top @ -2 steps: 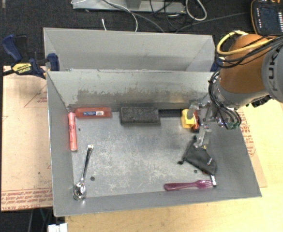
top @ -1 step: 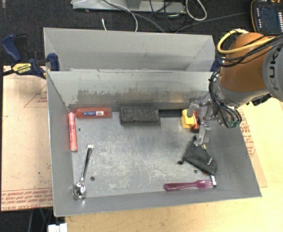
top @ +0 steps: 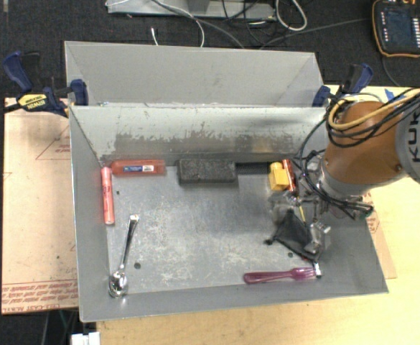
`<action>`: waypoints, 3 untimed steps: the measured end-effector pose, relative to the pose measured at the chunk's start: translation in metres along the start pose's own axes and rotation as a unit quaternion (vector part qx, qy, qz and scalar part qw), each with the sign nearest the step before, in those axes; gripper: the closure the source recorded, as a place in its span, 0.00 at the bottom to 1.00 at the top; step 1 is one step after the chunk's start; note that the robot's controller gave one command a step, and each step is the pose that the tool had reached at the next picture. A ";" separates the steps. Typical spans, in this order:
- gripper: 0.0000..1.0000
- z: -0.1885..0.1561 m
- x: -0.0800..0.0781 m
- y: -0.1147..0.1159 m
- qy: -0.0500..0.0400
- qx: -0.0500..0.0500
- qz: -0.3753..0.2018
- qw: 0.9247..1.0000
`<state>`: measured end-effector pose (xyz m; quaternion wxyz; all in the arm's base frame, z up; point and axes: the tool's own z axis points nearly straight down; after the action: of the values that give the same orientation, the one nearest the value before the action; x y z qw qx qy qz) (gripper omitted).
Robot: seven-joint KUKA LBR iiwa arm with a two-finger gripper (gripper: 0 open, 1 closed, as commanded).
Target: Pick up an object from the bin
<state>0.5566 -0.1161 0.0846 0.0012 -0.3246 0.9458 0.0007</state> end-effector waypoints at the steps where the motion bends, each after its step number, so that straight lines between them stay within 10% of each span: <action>1: 0.00 -0.054 0.009 0.008 -0.002 0.002 0.104 0.995; 2: 0.00 -0.015 0.016 -0.014 0.000 -0.004 -0.095 0.995; 3: 0.00 0.014 0.006 -0.019 -0.009 -0.005 -0.091 0.996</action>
Offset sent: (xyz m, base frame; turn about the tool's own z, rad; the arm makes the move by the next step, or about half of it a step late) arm -0.0048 -0.0232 0.0154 -0.1938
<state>0.5634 -0.1347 0.0706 0.0080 -0.4092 0.9124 0.0080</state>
